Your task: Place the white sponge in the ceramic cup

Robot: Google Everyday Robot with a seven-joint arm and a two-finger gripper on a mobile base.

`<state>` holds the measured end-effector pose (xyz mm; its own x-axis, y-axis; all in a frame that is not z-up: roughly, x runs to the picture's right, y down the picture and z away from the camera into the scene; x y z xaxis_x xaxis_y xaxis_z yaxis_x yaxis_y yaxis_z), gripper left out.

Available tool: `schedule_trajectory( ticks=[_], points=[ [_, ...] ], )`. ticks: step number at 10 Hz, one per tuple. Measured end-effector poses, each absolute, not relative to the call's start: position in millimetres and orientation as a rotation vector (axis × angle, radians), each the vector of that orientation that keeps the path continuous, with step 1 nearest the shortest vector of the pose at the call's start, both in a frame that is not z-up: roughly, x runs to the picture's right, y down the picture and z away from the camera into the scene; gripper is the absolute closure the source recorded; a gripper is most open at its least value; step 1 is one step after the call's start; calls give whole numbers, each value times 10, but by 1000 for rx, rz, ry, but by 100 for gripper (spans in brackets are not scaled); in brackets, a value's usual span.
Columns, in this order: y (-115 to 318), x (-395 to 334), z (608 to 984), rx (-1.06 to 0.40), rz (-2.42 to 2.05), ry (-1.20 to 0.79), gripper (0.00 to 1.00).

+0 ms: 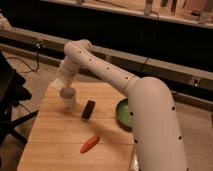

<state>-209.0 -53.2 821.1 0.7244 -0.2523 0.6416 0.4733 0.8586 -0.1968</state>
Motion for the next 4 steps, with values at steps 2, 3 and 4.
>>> schedule_trajectory(
  ticks=[2,3,4],
  points=[
    [-499,-1973,8221,-364,-390,-626,20],
    [-482,-1960,8216,-363,-382,-624,20],
    [-475,-1921,8206,-348,-363,-629,21]
  ],
)
